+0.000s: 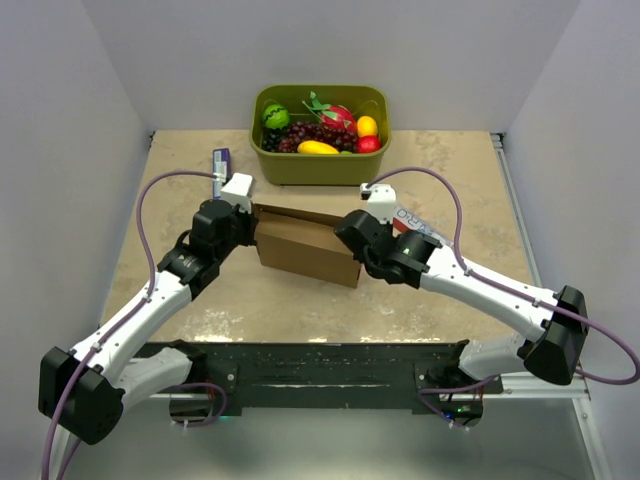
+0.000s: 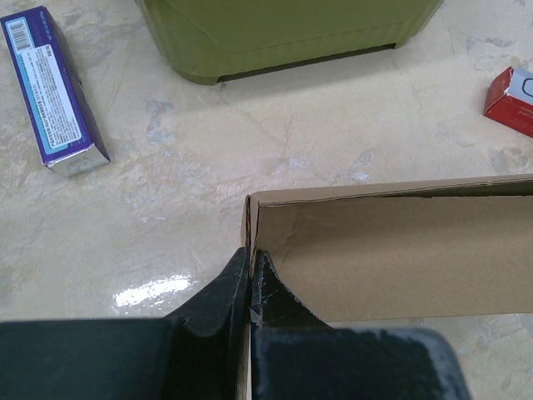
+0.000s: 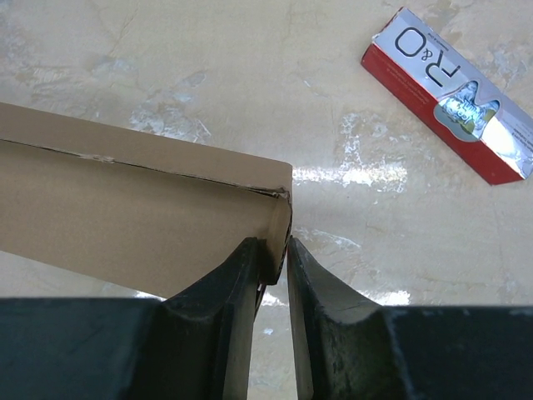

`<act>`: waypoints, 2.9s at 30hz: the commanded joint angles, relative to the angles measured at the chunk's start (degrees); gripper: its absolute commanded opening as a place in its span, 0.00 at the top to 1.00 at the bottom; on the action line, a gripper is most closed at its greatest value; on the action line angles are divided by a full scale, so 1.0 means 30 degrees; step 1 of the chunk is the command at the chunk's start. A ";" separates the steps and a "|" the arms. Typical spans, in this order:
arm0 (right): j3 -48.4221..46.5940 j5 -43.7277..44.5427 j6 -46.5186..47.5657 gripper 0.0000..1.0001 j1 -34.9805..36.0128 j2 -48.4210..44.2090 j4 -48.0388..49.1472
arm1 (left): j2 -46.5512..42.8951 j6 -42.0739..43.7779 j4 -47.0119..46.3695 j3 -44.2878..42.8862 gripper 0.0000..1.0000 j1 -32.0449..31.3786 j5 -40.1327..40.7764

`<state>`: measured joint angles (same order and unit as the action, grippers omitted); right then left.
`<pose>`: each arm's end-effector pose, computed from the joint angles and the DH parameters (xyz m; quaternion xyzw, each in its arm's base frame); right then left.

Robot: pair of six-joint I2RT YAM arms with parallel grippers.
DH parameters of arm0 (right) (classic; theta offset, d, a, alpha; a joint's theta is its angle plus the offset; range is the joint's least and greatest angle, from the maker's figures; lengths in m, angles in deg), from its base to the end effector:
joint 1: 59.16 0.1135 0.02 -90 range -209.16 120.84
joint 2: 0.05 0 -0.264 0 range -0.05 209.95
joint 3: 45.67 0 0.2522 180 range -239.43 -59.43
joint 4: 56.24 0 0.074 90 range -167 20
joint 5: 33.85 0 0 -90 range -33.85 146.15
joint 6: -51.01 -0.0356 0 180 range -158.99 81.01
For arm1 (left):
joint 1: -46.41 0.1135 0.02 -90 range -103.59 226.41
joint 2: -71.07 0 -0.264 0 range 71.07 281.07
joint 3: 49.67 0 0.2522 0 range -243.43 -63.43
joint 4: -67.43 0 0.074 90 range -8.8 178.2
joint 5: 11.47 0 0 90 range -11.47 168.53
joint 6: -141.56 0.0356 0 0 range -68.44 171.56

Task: Fold the paper box

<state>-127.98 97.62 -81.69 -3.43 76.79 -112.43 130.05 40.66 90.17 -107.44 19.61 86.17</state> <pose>0.1742 0.2137 0.3167 0.0183 0.8886 0.0202 0.4578 0.2128 -0.1022 0.2901 0.0797 0.8336 -0.1228 0.5327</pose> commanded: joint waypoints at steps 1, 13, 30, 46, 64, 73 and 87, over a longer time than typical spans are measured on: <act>-0.0410 -0.0348 -0.0299 0.75 -0.0234 -0.0065 -0.0357 | 0.0291 0.0204 0.2634 0.0402 1.00 -0.0088 -0.0466; -0.0235 -0.0904 0.0404 0.72 -0.1172 -0.0329 0.0960 | 0.0349 0.0204 0.2605 0.0402 1.00 -0.0088 -0.0525; 0.0029 -0.2017 0.1400 0.78 -0.2169 -0.0535 0.2165 | 0.0437 0.0204 0.2605 0.0402 1.00 -0.0088 -0.0467; 0.0381 -0.1754 0.1050 1.00 -0.2169 -0.0798 0.0347 | 0.0408 0.0204 0.2576 0.0402 1.00 -0.0088 -0.0496; 0.0968 -0.4391 -0.0973 1.00 -0.2051 -0.0946 0.1285 | 0.0584 0.0204 0.2546 0.0402 1.00 -0.0058 -0.0789; -0.0614 -0.4420 -0.0856 1.00 -0.2256 -0.0769 0.0289 | 0.0730 0.0262 0.2488 0.0431 1.00 -0.0088 -0.0818; -0.0175 -0.4684 -0.1617 1.00 -0.2285 -0.1120 0.0932 | 0.0760 0.0263 0.2517 0.0431 1.00 -0.0059 -0.0876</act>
<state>-127.94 86.54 -84.29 -10.47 74.43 -111.21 130.35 40.84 89.82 -107.44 19.61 85.12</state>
